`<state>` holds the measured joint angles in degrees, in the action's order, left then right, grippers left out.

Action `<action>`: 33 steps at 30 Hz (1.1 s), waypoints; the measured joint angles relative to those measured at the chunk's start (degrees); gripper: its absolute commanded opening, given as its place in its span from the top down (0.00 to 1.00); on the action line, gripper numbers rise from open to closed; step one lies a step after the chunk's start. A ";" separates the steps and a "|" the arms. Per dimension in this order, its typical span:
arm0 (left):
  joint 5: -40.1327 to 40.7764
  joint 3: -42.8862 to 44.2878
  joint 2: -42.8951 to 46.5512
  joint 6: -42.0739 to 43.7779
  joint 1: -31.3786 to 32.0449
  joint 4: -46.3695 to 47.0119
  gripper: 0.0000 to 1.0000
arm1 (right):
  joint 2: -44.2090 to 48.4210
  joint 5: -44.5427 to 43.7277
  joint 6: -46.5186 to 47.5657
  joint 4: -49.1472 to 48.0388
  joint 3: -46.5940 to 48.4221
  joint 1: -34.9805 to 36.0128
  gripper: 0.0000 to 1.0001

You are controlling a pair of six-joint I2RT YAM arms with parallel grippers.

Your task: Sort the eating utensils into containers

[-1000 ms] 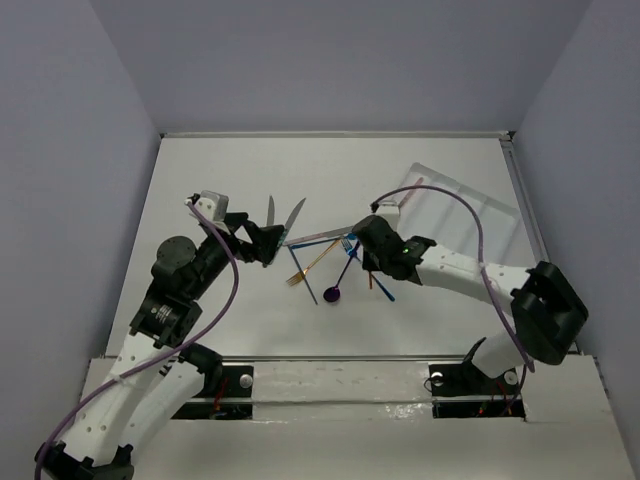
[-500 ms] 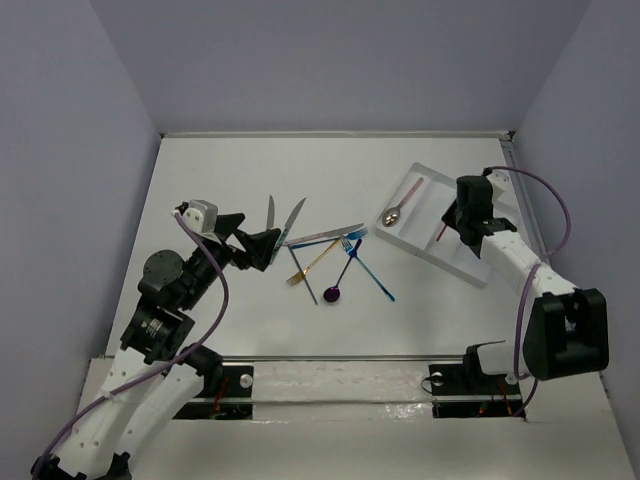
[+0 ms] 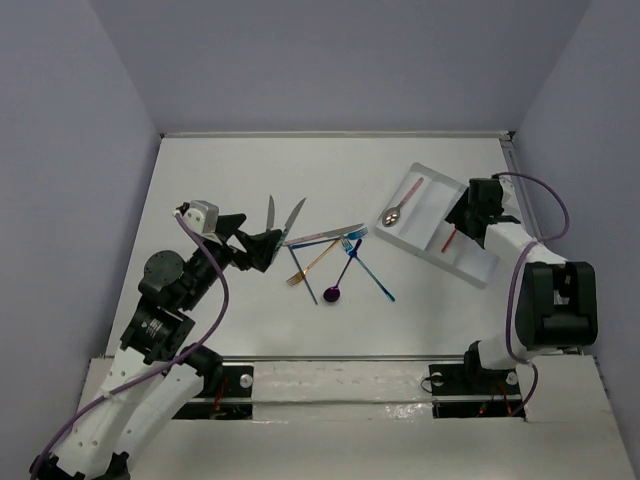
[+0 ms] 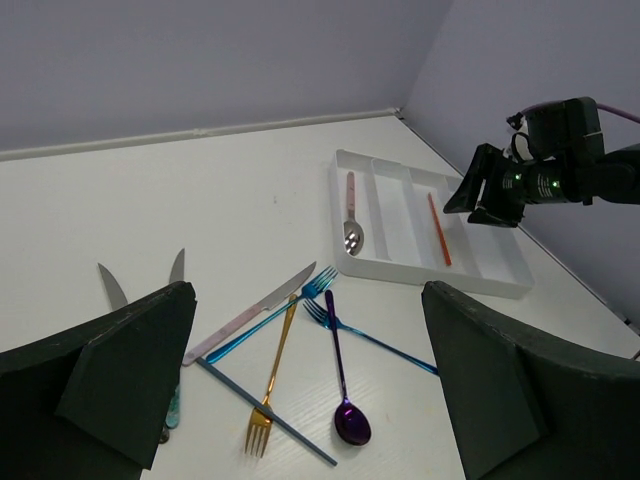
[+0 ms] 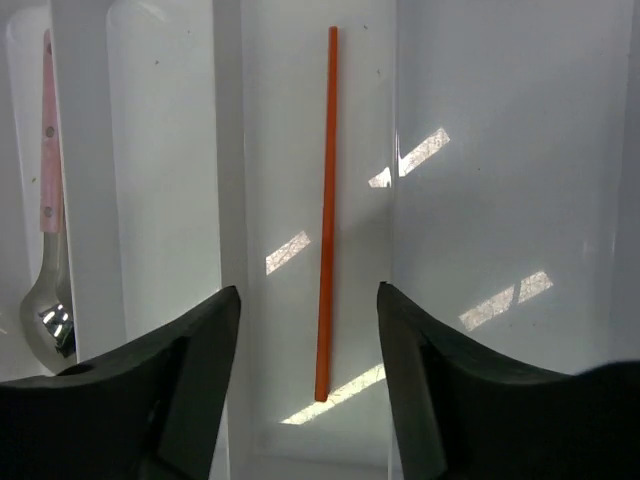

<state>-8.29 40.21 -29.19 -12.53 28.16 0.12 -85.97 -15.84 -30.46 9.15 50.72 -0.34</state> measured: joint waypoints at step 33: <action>-0.46 0.00 -3.48 -0.02 -0.52 0.00 0.01 | -12.92 -1.38 -7.37 6.03 7.72 51.04 0.40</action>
<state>-8.75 40.21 -32.67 -12.56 27.64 0.12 -98.89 -17.21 -37.82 15.18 58.43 50.70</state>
